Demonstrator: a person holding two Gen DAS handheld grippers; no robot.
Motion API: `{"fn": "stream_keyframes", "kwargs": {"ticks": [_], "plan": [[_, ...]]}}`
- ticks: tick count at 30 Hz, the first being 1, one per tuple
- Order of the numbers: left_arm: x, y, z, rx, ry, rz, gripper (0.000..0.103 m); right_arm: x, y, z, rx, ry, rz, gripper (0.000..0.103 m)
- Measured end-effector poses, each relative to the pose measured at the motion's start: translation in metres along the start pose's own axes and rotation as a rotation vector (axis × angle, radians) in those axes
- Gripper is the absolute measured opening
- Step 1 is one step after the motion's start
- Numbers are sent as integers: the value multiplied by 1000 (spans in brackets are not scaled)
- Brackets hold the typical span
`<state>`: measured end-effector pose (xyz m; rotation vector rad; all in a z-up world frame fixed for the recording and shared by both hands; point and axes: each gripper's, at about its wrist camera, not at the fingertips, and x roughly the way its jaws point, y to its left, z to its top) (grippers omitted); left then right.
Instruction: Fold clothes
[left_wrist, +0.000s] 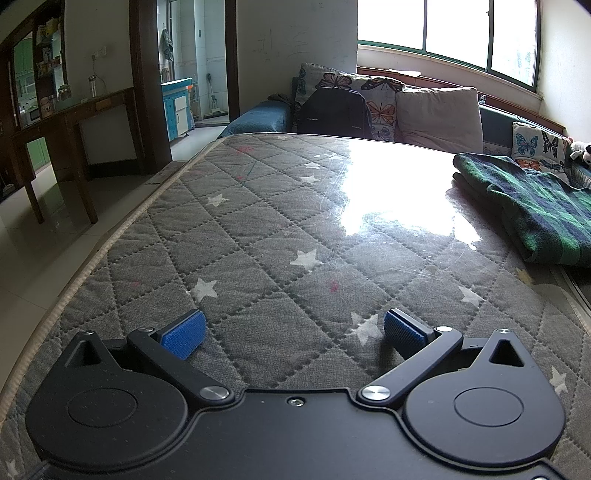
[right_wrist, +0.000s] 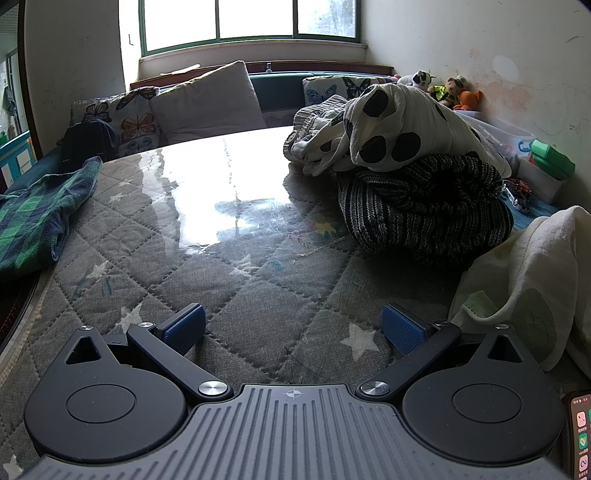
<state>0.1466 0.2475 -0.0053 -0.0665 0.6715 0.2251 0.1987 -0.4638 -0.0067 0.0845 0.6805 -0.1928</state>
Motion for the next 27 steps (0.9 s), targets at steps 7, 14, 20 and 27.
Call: {"fn": "stream_keyframes", "kwargs": {"ticks": [7,14,20,27], "plan": [[0,0,0,0,0,0,103,0,-1,0,0,0,0,103],[0,0,0,-1,0,0,103,0,1,0,0,0,0,103],[0,1,0,-1,0,0,103,0,1,0,0,0,0,103],[0,1,0,0,0,0,103,0,0,0,0,0,0,103]]}}
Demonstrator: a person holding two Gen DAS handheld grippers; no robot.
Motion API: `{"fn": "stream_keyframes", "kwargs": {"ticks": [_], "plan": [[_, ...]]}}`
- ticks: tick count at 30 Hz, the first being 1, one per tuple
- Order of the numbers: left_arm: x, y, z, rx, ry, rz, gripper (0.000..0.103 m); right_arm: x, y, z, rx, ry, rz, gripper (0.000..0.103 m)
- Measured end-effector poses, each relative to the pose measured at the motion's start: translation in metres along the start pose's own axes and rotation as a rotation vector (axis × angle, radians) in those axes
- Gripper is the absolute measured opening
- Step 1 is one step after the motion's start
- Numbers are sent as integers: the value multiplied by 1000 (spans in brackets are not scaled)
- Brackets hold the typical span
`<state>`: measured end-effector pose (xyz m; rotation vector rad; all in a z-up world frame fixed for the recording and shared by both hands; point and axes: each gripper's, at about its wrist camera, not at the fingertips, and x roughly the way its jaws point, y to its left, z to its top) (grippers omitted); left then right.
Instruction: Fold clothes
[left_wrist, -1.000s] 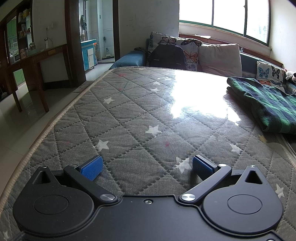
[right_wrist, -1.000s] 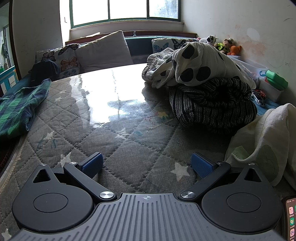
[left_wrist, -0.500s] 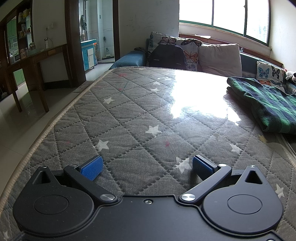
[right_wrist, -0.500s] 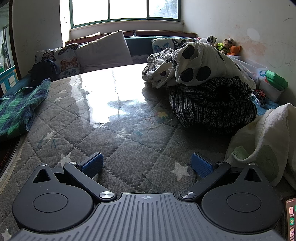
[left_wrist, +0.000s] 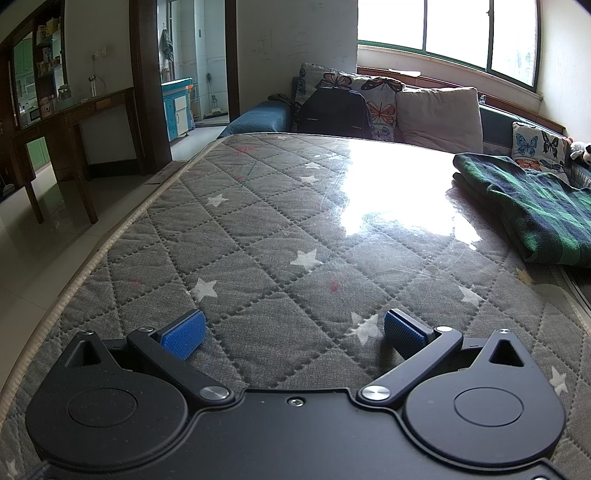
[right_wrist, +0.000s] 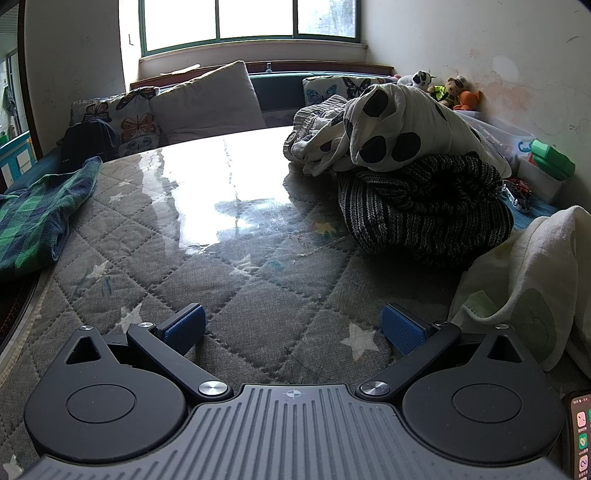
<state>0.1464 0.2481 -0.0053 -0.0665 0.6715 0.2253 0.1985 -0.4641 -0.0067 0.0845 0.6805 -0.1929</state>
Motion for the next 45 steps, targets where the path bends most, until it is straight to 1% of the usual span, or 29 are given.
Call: {"fn": "stream_keyframes", "kwargs": {"ticks": [45], "plan": [[-1,0,-1,-1,0,-1,103,0,1,0,-1,0,-1,103]]}}
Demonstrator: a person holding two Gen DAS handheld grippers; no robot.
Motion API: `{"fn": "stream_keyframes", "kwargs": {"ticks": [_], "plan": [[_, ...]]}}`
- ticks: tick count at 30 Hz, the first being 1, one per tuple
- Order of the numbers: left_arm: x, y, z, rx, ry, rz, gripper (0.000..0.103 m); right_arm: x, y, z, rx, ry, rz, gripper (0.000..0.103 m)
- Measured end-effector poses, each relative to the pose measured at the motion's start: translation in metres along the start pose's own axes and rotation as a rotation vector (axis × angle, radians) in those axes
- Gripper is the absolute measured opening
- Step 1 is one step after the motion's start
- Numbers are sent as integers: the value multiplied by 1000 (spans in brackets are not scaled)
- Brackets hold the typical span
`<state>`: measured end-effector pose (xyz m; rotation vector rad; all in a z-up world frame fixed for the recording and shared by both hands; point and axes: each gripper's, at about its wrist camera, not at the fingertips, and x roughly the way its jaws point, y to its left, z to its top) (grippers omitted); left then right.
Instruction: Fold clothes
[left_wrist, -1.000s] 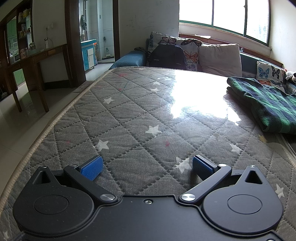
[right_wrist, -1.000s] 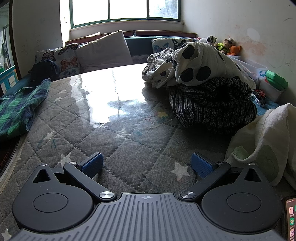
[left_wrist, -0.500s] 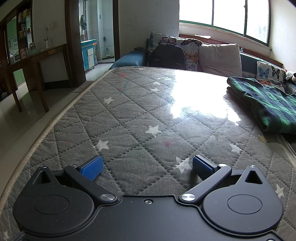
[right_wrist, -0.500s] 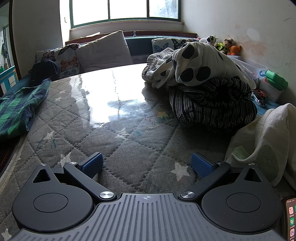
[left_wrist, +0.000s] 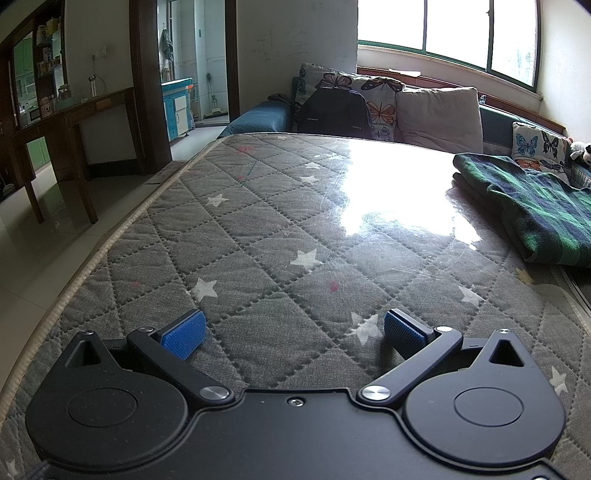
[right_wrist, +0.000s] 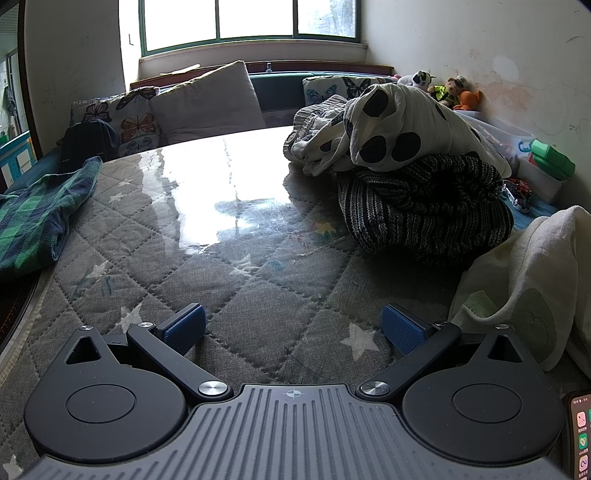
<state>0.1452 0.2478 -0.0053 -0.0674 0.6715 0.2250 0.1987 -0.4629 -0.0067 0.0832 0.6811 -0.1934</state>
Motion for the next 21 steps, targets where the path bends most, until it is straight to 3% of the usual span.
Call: {"fn": "stream_keyframes", "kwargs": {"ticks": [21], "plan": [[-1,0,-1,0,0,0,103,0,1,0,0,0,0,103]]}}
